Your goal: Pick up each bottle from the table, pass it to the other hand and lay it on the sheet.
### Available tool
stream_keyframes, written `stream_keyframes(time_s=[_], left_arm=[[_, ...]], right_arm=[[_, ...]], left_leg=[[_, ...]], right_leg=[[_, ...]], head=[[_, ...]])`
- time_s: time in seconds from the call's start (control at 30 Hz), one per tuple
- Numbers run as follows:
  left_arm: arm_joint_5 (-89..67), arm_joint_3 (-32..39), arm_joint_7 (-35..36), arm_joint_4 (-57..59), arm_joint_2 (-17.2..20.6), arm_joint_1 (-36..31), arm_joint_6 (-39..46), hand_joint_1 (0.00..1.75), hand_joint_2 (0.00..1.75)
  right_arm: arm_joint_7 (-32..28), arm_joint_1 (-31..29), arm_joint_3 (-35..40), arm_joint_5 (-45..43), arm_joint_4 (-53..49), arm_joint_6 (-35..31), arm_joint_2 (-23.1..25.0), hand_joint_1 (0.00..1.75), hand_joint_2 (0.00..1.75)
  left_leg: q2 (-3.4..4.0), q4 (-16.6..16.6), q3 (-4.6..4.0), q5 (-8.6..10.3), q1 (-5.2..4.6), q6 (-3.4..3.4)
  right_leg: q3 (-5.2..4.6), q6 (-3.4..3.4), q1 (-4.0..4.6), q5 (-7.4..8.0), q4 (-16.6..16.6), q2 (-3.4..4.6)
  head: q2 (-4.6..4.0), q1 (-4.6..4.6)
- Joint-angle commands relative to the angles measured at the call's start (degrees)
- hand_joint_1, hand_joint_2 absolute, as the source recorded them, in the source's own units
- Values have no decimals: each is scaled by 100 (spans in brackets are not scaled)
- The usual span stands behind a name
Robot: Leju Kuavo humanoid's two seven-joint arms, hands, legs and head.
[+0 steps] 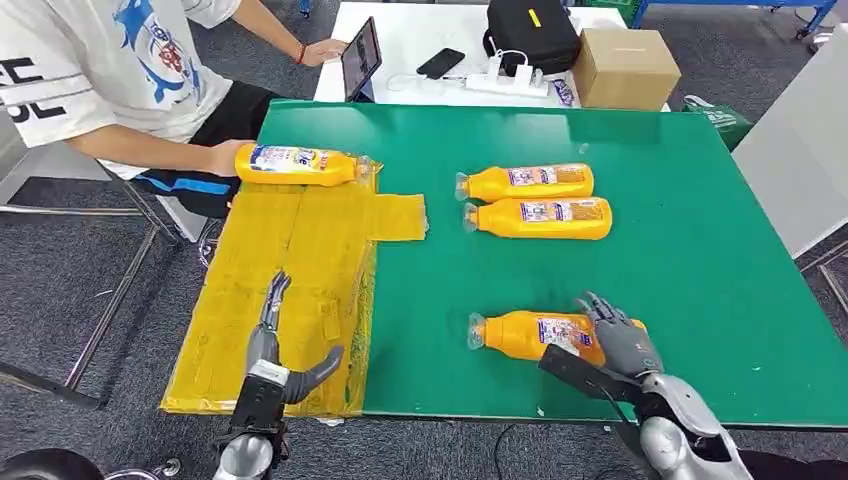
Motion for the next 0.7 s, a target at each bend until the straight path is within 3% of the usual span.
stream_keyframes(time_s=[0.03, 0.07, 0.37, 0.43, 0.53, 0.7], left_arm=[[52, -47, 53, 432, 45, -202, -22, 0, 175], [66, -64, 39, 506, 60, -250, -31, 0, 175], [101, -63, 6, 594, 56, -306, -13, 0, 175], [145, -77, -20, 652, 56, -340, -25, 0, 175], [161, -88, -27, 702, 50, -367, -35, 0, 175], [206, -97, -45, 790, 49, -413, -41, 0, 175]], right_arm=[[235, 45, -77, -117, 592, 312, -63, 0, 175], [131, 98, -72, -506, 555, 644, -221, 0, 175], [94, 169, -74, -622, 505, 652, -341, 3, 175], [72, 218, -38, -752, 444, 659, -394, 143, 175], [63, 300, -12, -786, 336, 644, -412, 169, 175], [74, 374, 33, -885, 321, 606, -408, 166, 175]], left_leg=[[-10, -7, 19, -1, 4, -3], [-12, -7, 27, -3, 5, -3], [-12, -8, 53, -6, 5, 3], [-9, -8, 51, -6, 3, 3], [-10, -12, 63, -10, 6, -1], [-9, -7, 57, -7, 5, 3]], right_leg=[[26, -6, 5, -3, -11, -15], [33, -7, 6, -5, -13, -18], [59, -6, 7, -4, -17, -16], [55, -6, 5, -5, -14, -15], [69, -11, 10, -8, -19, -21], [59, -5, 8, -5, -16, -16]], head=[[0, -2], [0, 0], [0, 0], [0, 0], [0, -2], [0, 0]])
